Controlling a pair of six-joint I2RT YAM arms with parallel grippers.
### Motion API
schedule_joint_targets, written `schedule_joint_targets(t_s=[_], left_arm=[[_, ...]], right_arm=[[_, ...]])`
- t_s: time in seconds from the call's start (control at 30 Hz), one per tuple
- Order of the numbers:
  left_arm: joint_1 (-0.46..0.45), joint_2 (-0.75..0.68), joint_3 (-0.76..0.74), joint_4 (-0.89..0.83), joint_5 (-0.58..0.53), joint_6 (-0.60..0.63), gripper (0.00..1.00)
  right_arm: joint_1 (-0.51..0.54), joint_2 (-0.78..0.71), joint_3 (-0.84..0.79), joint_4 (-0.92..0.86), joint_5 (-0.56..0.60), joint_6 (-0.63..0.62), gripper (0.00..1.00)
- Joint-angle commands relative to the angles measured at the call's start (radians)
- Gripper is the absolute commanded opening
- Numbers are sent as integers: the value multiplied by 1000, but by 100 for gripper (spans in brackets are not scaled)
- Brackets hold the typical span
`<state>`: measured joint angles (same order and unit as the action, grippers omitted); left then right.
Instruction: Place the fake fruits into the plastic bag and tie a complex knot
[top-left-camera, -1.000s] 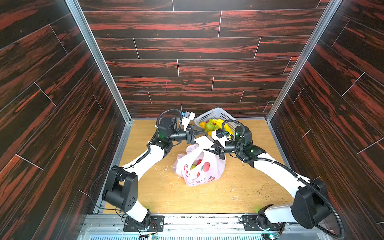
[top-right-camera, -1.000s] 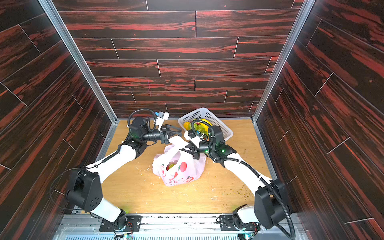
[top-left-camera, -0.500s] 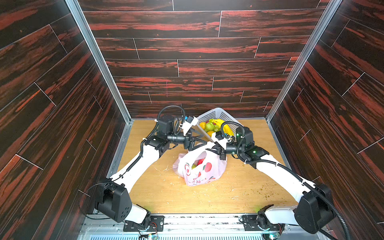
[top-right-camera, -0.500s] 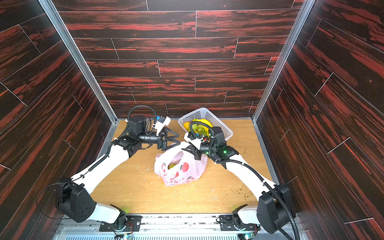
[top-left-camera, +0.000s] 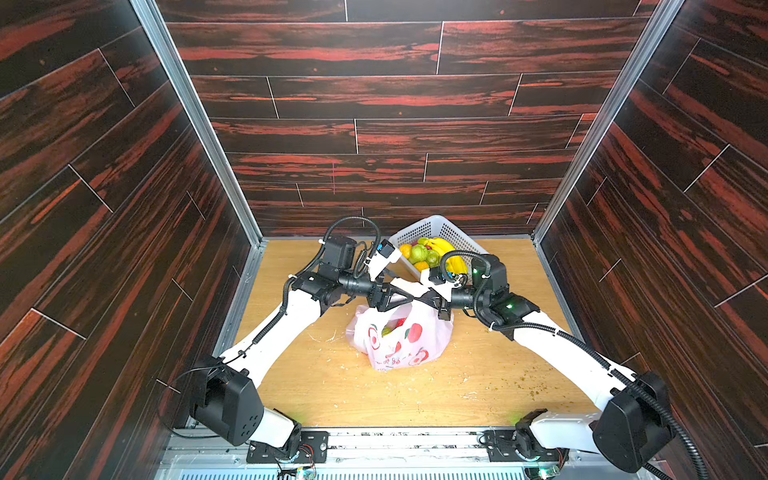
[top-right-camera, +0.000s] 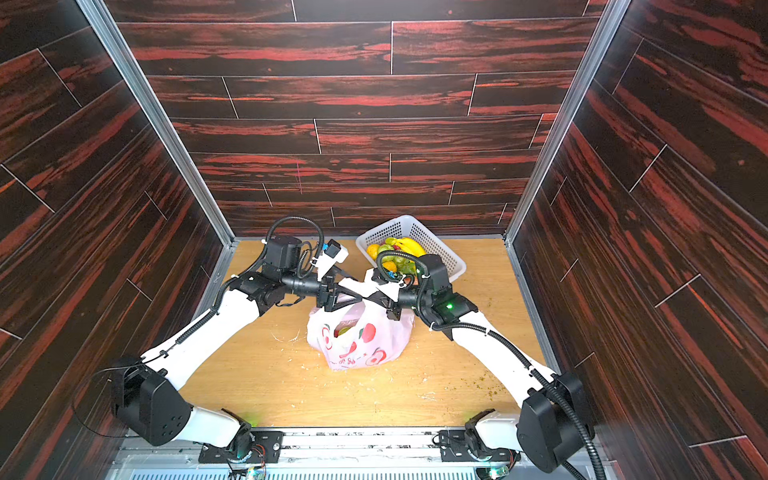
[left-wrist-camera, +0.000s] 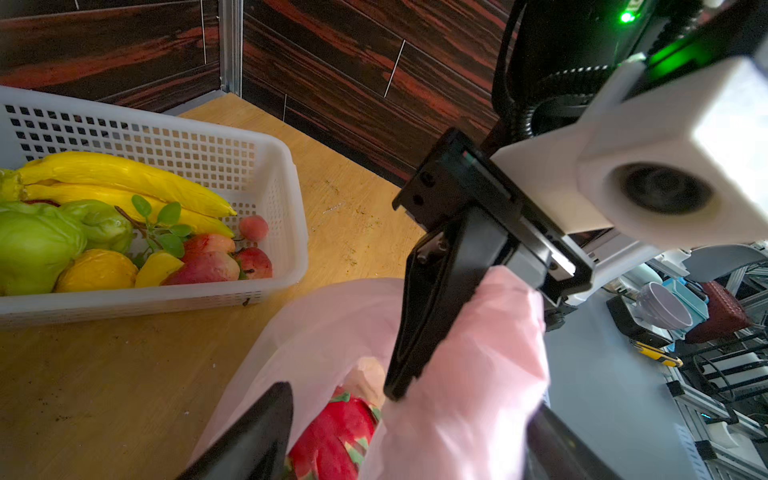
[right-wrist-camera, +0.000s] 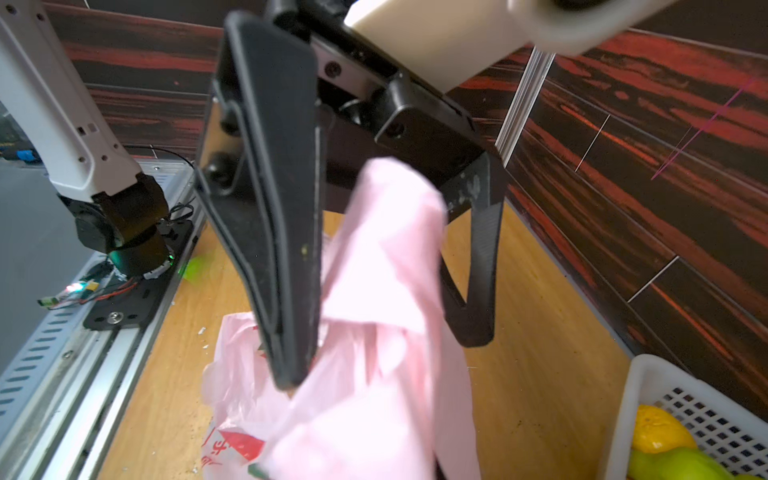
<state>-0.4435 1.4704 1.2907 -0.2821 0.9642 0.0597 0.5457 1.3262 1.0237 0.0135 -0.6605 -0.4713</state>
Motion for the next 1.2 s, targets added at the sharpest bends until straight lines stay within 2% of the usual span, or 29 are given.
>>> schedule_joint_targets(t_s=[0.0,0.07,0.17,0.27,0.47,0.63,0.97,1.17], left_arm=[[-1,-80,5,95,28,-56,83],[0,-112,-2,154,33,-112,83],[14,-161,-10,233,-25,-216,83],[55,-183,-21,359,-30,-354,83],[103,-104,61,263,-111,-399,81],[90,-21,108,219,-27,-336,79],[49,-34,72,81,85,-119,79],[42,-34,79,-34,68,-27,80]], right_arm=[[8,-29,6,-19,7,-59,0],[8,-35,1,-17,7,-63,0],[7,-38,-4,-15,8,-70,0],[8,-38,-4,-14,7,-75,0],[9,-45,-3,-9,-15,-72,0],[20,-50,-4,-14,-30,-101,0],[23,-44,16,-9,-52,-117,0],[22,-60,9,2,-42,-123,0]])
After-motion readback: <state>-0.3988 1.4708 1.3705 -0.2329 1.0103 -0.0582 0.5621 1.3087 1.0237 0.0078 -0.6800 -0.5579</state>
